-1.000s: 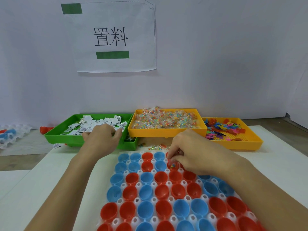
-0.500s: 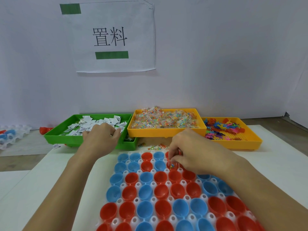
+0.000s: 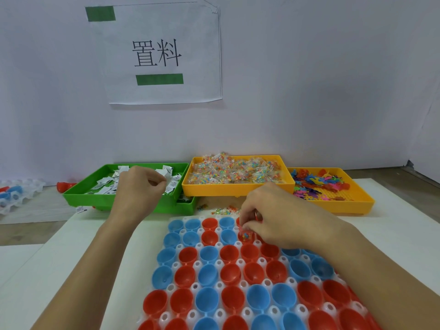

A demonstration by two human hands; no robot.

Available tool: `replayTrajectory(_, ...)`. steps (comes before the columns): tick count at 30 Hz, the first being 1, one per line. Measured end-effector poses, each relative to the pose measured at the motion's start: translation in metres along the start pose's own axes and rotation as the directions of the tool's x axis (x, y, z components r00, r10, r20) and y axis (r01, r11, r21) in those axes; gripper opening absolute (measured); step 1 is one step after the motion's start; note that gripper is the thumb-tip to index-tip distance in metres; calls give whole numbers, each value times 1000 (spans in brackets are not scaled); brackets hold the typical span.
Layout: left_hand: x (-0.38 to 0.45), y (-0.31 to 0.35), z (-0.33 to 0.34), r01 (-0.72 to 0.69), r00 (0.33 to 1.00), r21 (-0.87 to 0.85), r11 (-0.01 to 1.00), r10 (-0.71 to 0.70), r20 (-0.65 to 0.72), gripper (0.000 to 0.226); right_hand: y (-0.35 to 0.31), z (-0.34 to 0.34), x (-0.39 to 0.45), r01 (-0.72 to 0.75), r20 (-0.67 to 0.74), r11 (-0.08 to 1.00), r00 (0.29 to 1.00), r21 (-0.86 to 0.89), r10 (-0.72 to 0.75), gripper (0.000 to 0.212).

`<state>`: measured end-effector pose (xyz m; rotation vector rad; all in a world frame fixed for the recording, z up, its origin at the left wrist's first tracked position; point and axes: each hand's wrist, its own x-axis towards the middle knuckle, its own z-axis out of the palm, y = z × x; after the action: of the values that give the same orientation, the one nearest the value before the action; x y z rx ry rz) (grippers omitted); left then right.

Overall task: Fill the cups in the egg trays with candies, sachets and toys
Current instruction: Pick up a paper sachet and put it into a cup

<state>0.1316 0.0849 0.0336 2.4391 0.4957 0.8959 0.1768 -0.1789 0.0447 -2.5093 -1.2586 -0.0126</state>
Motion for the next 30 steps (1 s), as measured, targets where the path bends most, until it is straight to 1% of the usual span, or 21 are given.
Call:
replayTrajectory(3,0,3,-2,66,997,-159,985,-72,-33,2,1,1,0,1,-1,1000,1000,6,-1,10)
replayTrajectory(5,0,4,-2,110,993,-248,962,-119,-24,10,1,1,0,-3,5,1000,1000,6,3,10)
replayTrajectory(7,-1,5,-3,166,985,-341,925,-171,17,20,1,1,0,-2,10,1000,1000,3,2,10)
replayTrajectory(9,-1,6,-4,211,977,-418,884,-203,64,25,1,1,0,3,8,1000,1000,4,-3,9)
replayTrajectory(13,-2,9,-5,255,967,-477,841,-231,110,25,2,1,0,7,8,1000,1000,20,-7,6)
replayTrajectory(17,-4,18,-7,255,967,-529,809,-212,142,20,5,0,0,3,-2,999,1000,38,-3,5)
replayTrajectory(19,-5,25,-8,242,970,-532,811,-187,157,14,8,-3,1,-8,-28,997,1000,72,10,6)
replayTrajectory(21,-7,37,-10,223,970,-538,813,-132,203,13,10,-8,1,-9,-67,993,998,121,17,7)
replayTrajectory(23,-11,52,-10,193,959,-548,814,-38,282,12,11,-12,2,-8,-124,983,992,185,31,10)
replayTrajectory(24,-14,60,-10,170,946,-546,820,19,322,10,12,-14,2,-11,-155,975,987,220,47,16)
replayTrajectory(26,-20,75,-9,125,908,-532,837,120,402,7,11,-17,1,-10,-213,956,974,294,76,29)
replayTrajectory(27,-23,81,-7,113,881,-529,841,162,445,7,10,-19,1,-2,-237,944,968,329,84,32)
replayTrajectory(28,-26,86,-6,101,850,-526,844,202,487,7,9,-20,0,10,-258,933,962,359,89,31)
replayTrajectory(30,-32,94,-2,59,799,-506,860,263,541,9,7,-22,0,37,-299,910,949,412,97,18)
